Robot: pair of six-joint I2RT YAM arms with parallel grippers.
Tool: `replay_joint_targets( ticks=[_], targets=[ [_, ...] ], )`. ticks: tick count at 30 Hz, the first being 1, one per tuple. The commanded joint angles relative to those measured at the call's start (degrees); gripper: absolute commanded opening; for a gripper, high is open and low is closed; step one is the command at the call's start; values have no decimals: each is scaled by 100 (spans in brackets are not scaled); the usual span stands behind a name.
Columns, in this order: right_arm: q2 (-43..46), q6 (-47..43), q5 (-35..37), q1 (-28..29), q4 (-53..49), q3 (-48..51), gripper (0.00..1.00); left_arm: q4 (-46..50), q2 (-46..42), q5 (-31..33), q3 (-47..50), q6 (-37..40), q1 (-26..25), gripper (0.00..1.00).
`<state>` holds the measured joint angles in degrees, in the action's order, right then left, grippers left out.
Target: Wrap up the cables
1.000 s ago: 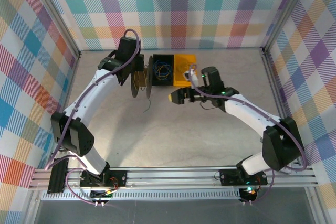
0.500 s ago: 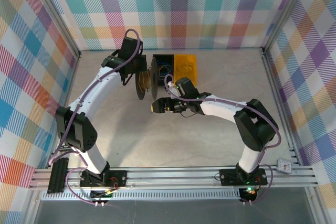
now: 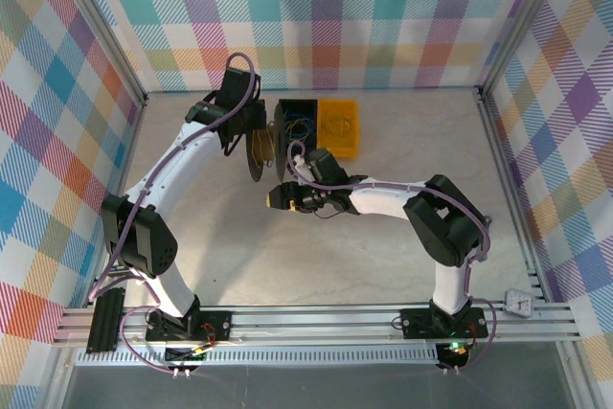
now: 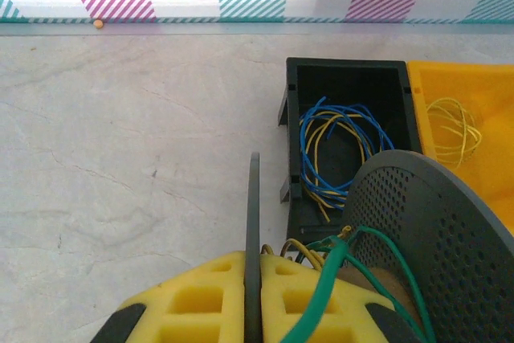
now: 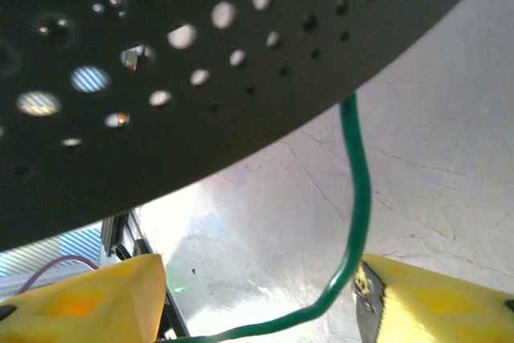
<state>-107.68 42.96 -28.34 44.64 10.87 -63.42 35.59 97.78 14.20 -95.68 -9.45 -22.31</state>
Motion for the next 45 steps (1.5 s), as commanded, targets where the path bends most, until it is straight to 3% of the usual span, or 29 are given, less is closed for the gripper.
replay_joint_targets(
  ticks=[1,7,11,20,25,31,37,45],
  targets=[
    [-25,90,-172,44,258,-180,52,-457,-164,102,-170,-111,24,0],
    [16,45,-209,58,190,-141,16,-466,-135,92,-197,-101,24,0],
    [151,-71,-272,67,165,-8,0,-439,-69,158,-240,-92,25,0],
    [930,-1135,-889,356,-1034,-223,0,-309,270,364,-425,-61,25,0],
    [1598,-1914,-649,563,-1890,-654,0,-246,468,408,-426,-22,16,0],
    [1779,-2891,-339,535,-3054,-1635,0,-112,573,426,-390,240,-86,0],
    [1664,-3628,-256,43,-3738,-2581,0,46,470,289,-138,753,-269,0],
    [1361,-4069,-817,-836,-4065,-3336,0,-96,29,-92,551,1486,-513,0]
  ],
)
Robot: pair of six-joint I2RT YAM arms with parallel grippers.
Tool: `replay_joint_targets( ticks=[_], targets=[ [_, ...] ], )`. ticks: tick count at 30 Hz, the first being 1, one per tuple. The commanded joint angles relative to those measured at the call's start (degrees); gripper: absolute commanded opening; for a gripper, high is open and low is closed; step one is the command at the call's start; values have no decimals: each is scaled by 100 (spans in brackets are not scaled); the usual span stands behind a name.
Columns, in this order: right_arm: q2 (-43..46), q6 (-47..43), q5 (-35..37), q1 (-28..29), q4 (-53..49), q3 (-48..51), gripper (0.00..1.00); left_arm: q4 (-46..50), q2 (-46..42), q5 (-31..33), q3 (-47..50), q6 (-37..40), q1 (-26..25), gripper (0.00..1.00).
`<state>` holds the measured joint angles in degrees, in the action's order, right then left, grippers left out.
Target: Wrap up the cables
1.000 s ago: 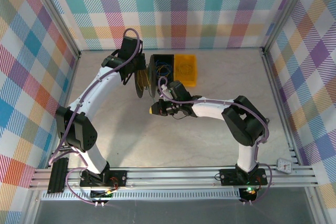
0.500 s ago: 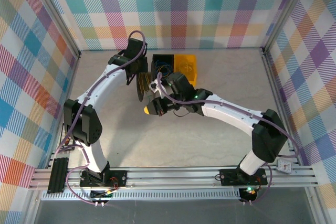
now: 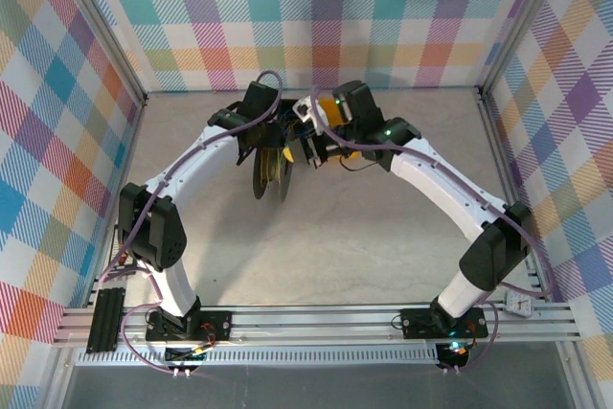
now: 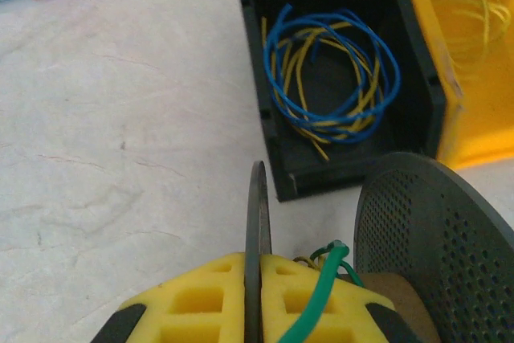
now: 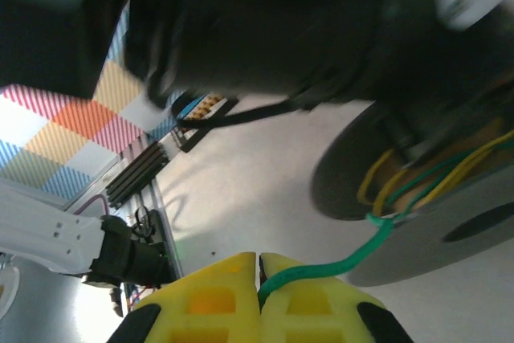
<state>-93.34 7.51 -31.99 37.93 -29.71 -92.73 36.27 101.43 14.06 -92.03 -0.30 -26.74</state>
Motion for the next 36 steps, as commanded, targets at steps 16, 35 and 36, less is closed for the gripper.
replay_joint_targets(
  ticks=[16,35,36],
  targets=[
    [-924,-615,-1481,-1614,-10,-361,0,-559,-1259,-724,1291,2160,-481,0],
    [-2299,-277,-1538,-2238,-116,-803,0,-2537,-2701,-489,2593,3990,-1686,0],
    [-2410,-338,-1217,-2238,-367,-948,0,-2599,-2715,-487,2602,4023,-1731,0]
  ],
)
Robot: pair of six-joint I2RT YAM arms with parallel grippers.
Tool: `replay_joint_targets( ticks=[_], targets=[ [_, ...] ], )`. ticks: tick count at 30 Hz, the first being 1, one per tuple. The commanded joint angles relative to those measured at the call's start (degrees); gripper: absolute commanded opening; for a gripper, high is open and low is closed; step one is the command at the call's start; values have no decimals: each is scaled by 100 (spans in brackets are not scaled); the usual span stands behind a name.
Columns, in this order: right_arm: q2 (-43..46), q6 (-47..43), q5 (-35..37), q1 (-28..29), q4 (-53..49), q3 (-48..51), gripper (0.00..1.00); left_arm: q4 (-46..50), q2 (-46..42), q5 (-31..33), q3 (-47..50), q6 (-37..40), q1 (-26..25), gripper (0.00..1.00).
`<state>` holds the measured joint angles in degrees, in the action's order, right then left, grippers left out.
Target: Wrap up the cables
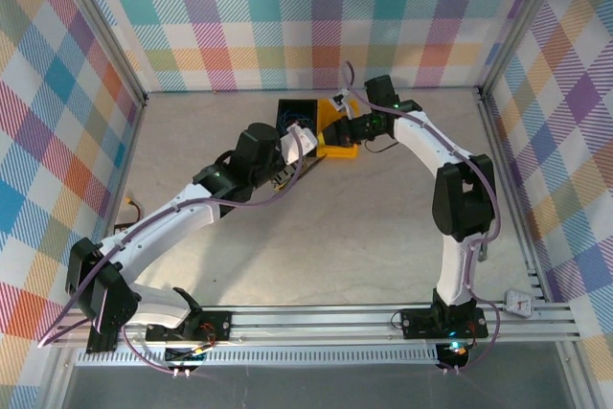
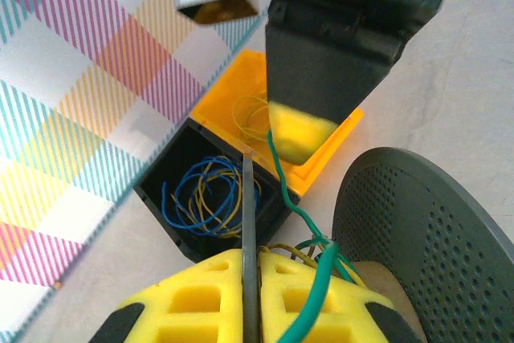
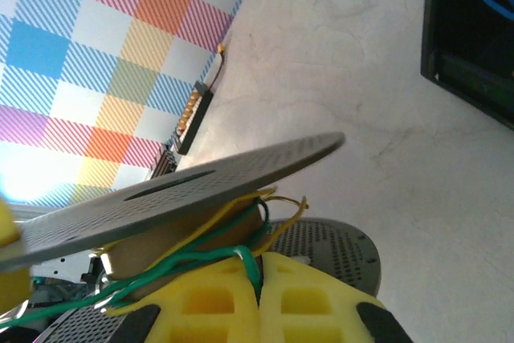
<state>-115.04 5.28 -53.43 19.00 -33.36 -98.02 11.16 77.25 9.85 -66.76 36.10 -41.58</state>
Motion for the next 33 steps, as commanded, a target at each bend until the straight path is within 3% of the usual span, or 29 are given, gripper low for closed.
replay_joint_targets(
  ticks=[1,4,23,30,32,33],
  targets=[
    [-310,-132,1251,-345,-117,-492,0,-157,-295,-70,80,406,-282,0],
    [-439,-126,1922,-366,-194,-503,0,-280,-285,-95,54,448,-332,0],
    [-1029,-344,2679,-398,-525,-1017,0,-569,-426,-819,76,157,-527,0],
    [-469,-897,1794,-363,-54,-498,0,-621,-295,-888,41,2,-526,0],
    [-277,-1042,1446,-363,-24,-434,26,-667,-144,-574,34,-56,-543,0],
    [-205,-1070,1401,-367,-12,-409,29,-679,-67,-368,32,-79,-553,0]
  ],
)
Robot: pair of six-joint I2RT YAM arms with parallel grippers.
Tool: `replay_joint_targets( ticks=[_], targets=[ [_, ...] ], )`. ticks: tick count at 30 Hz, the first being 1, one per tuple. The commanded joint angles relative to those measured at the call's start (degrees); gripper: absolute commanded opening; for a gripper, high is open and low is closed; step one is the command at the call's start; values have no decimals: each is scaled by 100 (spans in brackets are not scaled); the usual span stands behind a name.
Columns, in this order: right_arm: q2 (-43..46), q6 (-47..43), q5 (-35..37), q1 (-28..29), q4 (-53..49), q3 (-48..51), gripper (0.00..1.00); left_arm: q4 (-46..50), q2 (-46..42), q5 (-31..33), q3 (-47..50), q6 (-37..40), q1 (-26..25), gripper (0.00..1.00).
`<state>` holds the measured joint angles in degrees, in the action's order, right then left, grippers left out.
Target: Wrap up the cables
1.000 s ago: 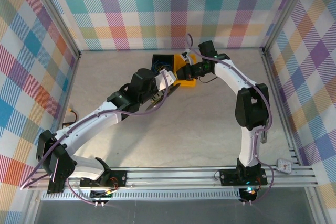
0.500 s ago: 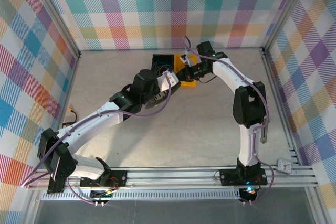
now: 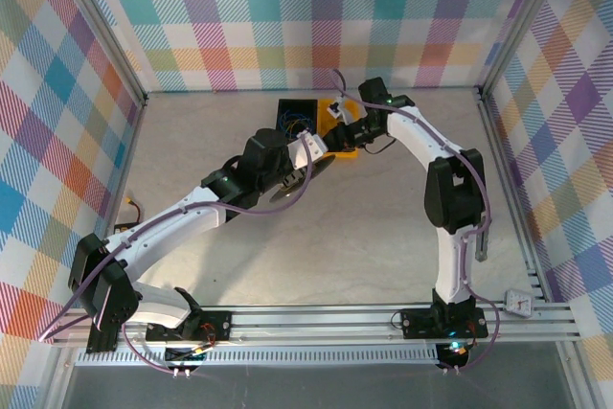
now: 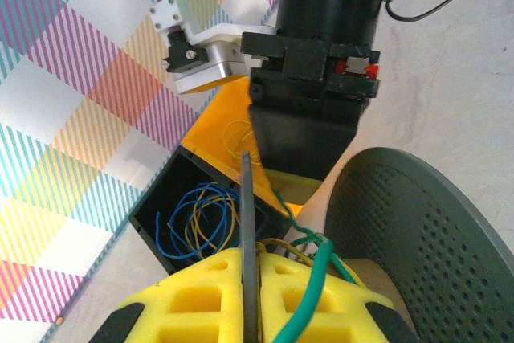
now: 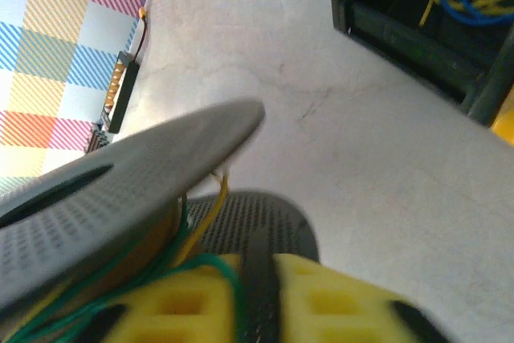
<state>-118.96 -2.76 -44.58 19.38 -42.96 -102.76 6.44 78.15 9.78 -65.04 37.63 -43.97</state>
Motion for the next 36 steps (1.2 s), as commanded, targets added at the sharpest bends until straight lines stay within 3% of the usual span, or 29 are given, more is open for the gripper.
replay_joint_targets(
  ticks=[1,6,14,19,21,25,28,31,33,36],
  targets=[
    [267,-267,458,-399,962,92,33,-266,-61,-103,-133,-286,-325,0],
    [625,-261,526,-432,930,172,50,-280,336,546,-160,-420,-324,0],
    [1409,-16,659,-992,719,385,89,98,582,715,-575,-711,-256,0],
    [2047,-135,508,-1243,680,805,100,655,731,513,-1032,-1038,-83,0],
    [2391,-235,229,-1243,828,1202,99,1005,824,351,-1287,-1283,51,0],
    [3202,-677,-820,-1125,1149,2322,99,1817,996,-407,-1874,-1851,423,0],
    [3748,-1416,-1124,-847,1350,3176,99,2137,944,-1816,-2053,-1965,724,0],
    [4251,-2636,-1620,-638,1556,3897,99,2422,765,-3538,-1974,-1424,927,0],
    [4563,-2800,-1338,-447,1915,4209,99,2506,651,-3969,-1918,-1204,947,0],
    [4754,-2793,-754,-310,2106,4319,99,2698,547,-4101,-1972,-1065,950,0]
  ],
)
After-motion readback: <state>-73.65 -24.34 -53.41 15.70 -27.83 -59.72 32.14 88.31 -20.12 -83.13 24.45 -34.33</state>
